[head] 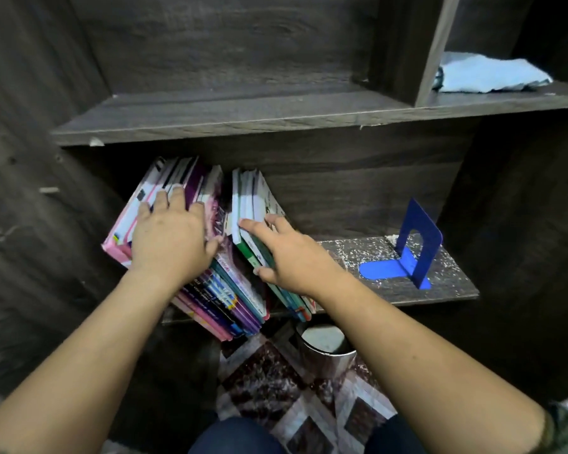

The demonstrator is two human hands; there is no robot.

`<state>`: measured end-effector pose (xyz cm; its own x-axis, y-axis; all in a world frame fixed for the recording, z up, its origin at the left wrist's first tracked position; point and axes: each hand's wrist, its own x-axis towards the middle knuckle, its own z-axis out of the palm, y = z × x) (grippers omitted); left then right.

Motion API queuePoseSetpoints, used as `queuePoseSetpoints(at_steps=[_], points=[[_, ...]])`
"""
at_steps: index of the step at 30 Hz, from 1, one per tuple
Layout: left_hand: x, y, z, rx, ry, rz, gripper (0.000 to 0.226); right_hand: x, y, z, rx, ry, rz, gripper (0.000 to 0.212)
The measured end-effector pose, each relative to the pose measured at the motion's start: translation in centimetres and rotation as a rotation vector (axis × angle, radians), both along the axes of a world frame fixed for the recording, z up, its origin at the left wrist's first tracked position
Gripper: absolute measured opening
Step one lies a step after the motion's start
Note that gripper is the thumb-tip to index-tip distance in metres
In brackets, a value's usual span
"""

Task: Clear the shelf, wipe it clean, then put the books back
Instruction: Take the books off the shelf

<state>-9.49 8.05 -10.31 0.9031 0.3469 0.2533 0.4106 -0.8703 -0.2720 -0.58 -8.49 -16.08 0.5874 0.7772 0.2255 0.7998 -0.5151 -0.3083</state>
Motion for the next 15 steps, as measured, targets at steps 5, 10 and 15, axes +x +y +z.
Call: queuePoseSetpoints(at_steps=[5,10,15], points=[[0.2,-0.2,-0.6,0.044,-0.022,0.012,0.065,-0.9,1.7,-1.0,0.046,0.056,-0.086,0.079],[0.1,0.0,-0.9,0.064,-0.023,0.002,0.062,-1.5,2.2,-1.4,0.083,0.026,-0.154,0.064],[0.2,0.0,-1.0,0.059,-0.024,0.003,0.06,-1.4,2.2,-1.2,0.152,0.073,-0.197,0.055]])
